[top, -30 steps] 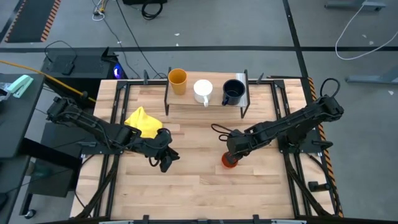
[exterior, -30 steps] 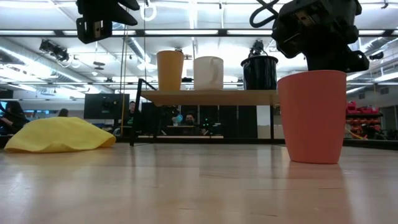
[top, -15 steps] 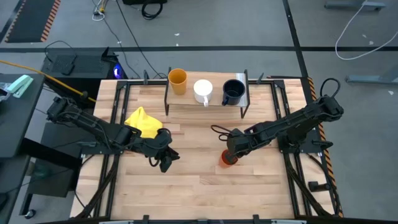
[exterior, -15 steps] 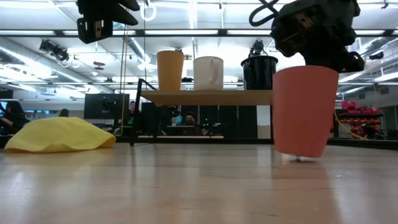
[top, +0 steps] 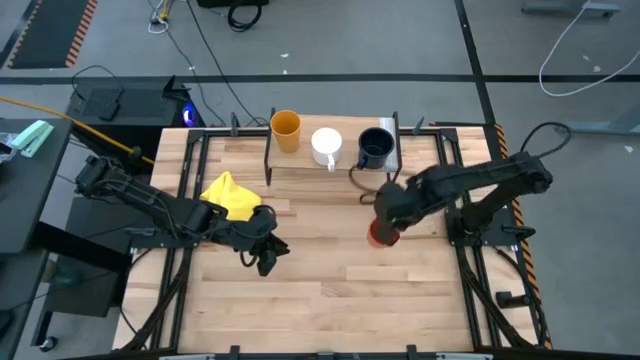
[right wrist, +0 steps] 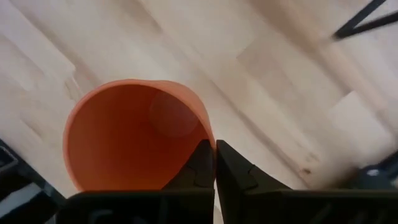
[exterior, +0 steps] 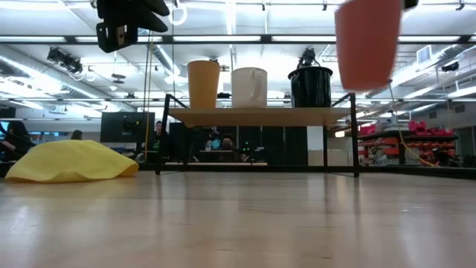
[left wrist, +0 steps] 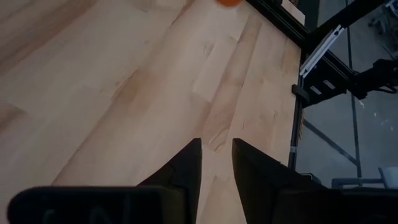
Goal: Stack small to large cups/mugs on shelf
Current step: Put the orange cup on the shelf
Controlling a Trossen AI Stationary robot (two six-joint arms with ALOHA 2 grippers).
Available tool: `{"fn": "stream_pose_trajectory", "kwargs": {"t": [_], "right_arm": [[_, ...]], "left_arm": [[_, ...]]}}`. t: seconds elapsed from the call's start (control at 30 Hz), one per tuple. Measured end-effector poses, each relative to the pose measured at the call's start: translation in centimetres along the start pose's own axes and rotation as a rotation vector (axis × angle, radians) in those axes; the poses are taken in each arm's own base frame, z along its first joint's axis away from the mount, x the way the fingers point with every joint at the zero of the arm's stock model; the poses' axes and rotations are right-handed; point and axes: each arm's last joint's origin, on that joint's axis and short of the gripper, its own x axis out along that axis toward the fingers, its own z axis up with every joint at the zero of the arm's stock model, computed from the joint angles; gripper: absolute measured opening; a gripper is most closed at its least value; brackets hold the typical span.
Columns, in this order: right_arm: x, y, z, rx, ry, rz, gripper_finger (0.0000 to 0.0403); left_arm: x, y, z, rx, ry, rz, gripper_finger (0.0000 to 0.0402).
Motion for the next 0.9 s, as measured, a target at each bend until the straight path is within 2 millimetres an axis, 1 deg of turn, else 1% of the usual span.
{"fn": "stream_pose_trajectory", "kwargs": {"t": [0.13,0.2,0.3,0.43,0.7,0.9], "right_arm": [[-4.4,-1.3,1.1,0.022,-0.072,0.004,0.0002],[-6.3,-1.9,1.8,0.033,-0.137,0.061,0.0002],[-8.6,-3.3,3.0,0.059,-0.206,0.113,0.0002],[-10.6,-5.0,4.7,0.063,-0.282,0.141,0.0002],[-13.7,-10.1,7.6,0.157,-0.422,0.128,0.0003],[-14.6,-14.2,9.2,0.243,-0.471,0.089,0.0002]], "left_arm": [[0.0,0.1,0.1,0.009,-0.005,0.004,0.0093],[0.0,0.1,0.1,0.009,-0.005,0.004,0.0092],[0.0,0.1,0.1,0.009,-0.005,0.004,0.0092],[0.0,0.1,0.1,0.008,-0.006,0.002,0.0093],[0.0,0.1,0.1,-0.007,-0.006,0.002,0.009],[0.0,0.1,0.1,-0.014,-0.006,0.002,0.0085]]}}
